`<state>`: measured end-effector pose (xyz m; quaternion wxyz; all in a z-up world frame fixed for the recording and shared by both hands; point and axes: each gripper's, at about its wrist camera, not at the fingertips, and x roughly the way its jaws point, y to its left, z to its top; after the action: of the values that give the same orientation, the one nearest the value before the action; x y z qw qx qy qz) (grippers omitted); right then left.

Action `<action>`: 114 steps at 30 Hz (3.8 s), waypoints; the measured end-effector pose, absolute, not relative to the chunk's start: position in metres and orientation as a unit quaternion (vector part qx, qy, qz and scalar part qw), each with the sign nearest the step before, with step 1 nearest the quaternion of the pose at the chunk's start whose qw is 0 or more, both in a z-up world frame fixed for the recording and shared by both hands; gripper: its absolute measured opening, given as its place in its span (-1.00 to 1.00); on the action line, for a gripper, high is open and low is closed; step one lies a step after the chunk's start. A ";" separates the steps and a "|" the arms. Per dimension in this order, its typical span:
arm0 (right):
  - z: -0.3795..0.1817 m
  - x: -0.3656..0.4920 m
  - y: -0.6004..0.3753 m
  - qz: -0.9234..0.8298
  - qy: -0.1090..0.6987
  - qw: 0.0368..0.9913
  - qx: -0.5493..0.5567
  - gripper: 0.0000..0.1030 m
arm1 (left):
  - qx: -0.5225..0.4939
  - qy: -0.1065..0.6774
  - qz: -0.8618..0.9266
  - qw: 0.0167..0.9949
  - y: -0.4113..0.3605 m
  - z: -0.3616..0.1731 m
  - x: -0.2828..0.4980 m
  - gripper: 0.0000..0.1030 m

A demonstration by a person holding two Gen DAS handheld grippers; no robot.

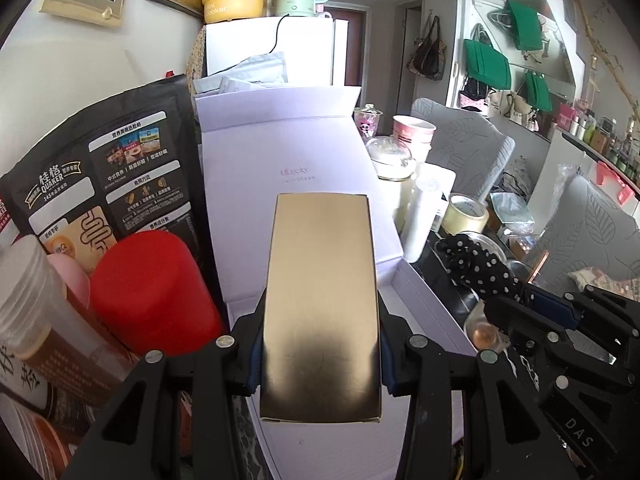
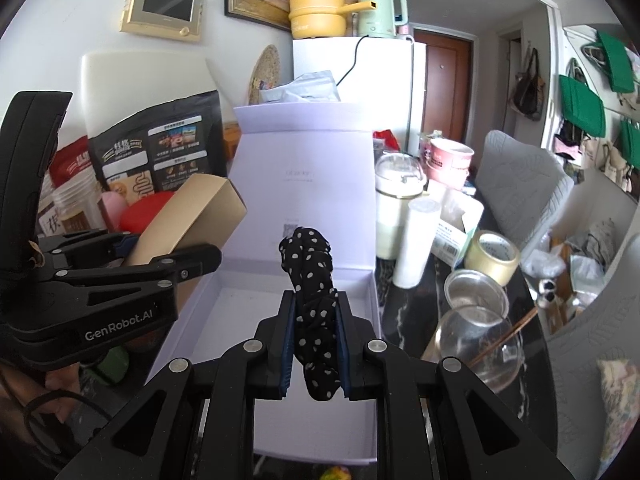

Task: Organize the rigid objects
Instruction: 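Carry the gold box and polka-dot scrunchie with both grippers into the white box, then open both grippers to release the gold box and scrunchie inside the white box, then withdraw both grippers from the white box back over the table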

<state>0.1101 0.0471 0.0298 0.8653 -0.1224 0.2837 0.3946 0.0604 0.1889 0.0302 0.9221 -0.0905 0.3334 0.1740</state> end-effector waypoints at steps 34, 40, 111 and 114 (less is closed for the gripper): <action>-0.044 0.151 0.093 0.354 0.371 0.842 -0.168 -0.65 | -0.105 0.448 0.158 0.873 0.213 -0.066 0.110 -0.16; -0.043 0.153 0.093 0.345 0.370 0.846 -0.170 -0.61 | -0.106 0.452 0.160 0.871 0.214 -0.063 0.114 -0.15; 0.078 0.026 -0.031 0.297 0.249 0.913 -0.129 0.34 | -0.058 0.332 0.168 0.926 0.123 0.071 -0.011 0.86; 0.078 0.018 -0.041 0.290 0.249 0.916 -0.125 0.38 | -0.052 0.330 0.163 0.929 0.114 0.071 -0.017 0.86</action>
<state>0.0182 -0.0413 0.0783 0.9155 -0.1246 0.2490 0.2904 -0.0170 0.1136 0.0714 0.9286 -0.0520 0.3295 0.1626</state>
